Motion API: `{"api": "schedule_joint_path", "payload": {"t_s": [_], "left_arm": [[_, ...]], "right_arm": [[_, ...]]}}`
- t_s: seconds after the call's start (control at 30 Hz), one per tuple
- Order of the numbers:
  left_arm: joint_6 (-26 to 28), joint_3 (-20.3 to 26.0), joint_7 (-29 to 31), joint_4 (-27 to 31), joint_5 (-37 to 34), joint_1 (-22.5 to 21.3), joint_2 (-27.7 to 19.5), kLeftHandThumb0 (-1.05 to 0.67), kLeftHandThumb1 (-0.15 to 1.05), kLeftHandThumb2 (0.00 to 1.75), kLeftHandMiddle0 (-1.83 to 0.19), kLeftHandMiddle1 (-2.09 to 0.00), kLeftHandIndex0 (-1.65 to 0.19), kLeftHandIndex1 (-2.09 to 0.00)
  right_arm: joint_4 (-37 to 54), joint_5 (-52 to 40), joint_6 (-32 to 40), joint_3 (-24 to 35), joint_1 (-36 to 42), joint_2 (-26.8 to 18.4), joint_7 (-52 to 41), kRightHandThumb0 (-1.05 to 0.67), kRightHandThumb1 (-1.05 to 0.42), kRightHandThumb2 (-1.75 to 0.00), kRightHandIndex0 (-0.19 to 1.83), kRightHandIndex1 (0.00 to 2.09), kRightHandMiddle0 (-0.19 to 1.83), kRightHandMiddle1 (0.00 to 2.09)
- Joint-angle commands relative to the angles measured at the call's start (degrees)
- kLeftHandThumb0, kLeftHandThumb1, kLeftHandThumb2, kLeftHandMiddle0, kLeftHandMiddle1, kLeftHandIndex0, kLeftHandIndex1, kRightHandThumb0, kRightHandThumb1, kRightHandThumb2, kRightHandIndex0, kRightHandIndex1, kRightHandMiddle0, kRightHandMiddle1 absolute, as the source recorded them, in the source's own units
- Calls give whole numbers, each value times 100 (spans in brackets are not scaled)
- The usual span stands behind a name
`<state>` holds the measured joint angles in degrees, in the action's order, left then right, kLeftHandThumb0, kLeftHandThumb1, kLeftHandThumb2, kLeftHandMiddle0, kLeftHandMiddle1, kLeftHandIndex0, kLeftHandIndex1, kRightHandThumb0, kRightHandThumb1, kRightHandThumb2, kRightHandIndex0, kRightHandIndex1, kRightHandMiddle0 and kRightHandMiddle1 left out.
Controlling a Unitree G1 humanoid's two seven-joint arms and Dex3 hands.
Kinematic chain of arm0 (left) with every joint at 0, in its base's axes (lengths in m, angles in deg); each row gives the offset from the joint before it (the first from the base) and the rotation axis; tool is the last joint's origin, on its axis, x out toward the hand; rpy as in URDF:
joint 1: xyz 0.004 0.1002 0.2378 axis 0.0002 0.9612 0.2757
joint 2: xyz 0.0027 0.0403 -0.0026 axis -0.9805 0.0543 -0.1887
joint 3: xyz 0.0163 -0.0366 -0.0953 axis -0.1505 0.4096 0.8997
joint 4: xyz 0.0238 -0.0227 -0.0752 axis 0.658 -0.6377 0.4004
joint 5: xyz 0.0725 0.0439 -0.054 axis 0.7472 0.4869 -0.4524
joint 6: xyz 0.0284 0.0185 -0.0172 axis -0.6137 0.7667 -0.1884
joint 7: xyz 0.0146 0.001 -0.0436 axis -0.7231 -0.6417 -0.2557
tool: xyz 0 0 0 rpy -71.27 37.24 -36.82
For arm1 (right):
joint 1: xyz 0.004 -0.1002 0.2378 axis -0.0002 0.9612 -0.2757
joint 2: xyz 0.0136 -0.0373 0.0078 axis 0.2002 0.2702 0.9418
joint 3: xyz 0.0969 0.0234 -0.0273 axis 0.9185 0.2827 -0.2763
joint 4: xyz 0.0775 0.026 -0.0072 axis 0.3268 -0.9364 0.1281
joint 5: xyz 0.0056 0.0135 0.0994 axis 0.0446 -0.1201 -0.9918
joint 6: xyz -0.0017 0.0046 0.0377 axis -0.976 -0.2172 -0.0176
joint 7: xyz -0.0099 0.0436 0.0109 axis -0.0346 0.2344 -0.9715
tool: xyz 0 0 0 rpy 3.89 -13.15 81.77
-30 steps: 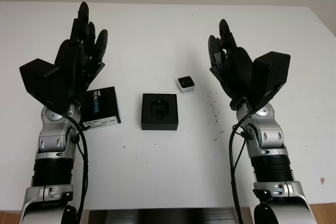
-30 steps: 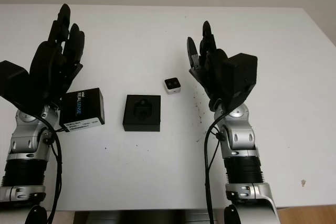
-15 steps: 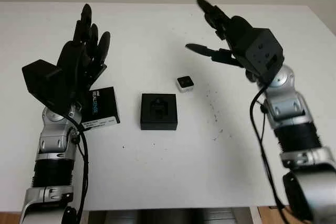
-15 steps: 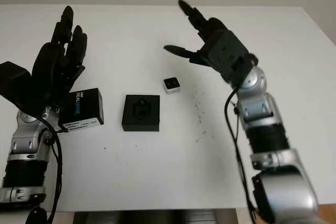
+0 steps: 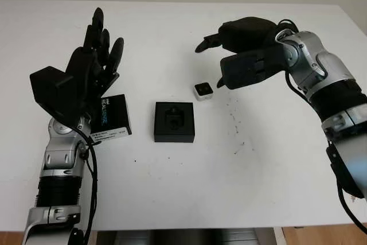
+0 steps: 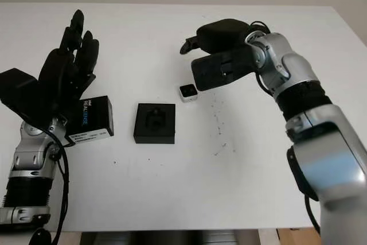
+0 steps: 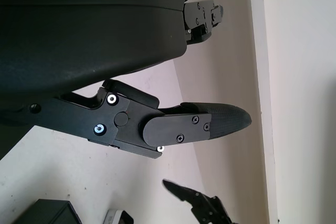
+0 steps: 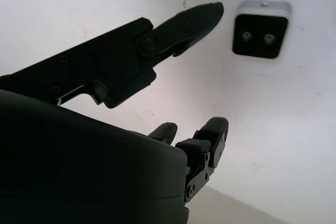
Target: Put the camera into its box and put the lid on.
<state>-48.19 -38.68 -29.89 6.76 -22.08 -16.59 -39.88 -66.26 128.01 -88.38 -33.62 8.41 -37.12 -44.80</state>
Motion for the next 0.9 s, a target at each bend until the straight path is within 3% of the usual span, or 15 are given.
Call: {"api": "schedule_joint_path", "payload": {"t_s": [0.0, 0.33, 0.6, 0.73, 0.87], "left_arm": [[-53, 0, -18, 77, 42, -4, -34, -68, 105, 47, 14, -6, 13, -6], [42, 17, 17, 171, 1, 31, -41, -69, 105, 48, 13, -6, 13, -6], [44, 46, 30, 119, -6, -13, -71, -67, 105, 47, 14, -5, 14, -5], [75, 46, -11, 156, 16, 4, -62, -67, 105, 47, 13, -6, 13, -6], [65, 46, 2, 154, 11, 13, -68, -66, 105, 48, 13, -5, 13, -5]], "right_arm": [[-72, 115, -54, -95, -220, -10, -9, -66, -81, -5, 18, 30, 19, 57], [-258, 63, -330, -43, -77, 31, 585, -70, -83, -6, 27, 25, 24, 60], [-226, -212, -514, 217, 345, 24, 1515, -71, -84, -6, 32, 31, 10, 103], [-78, -318, -477, 328, 626, -12, 1713, -70, -86, -6, 20, 44, 3, 113], [139, -344, -413, 414, 911, -67, 1846, -70, -90, -6, 9, 39, -3, 115]]}}
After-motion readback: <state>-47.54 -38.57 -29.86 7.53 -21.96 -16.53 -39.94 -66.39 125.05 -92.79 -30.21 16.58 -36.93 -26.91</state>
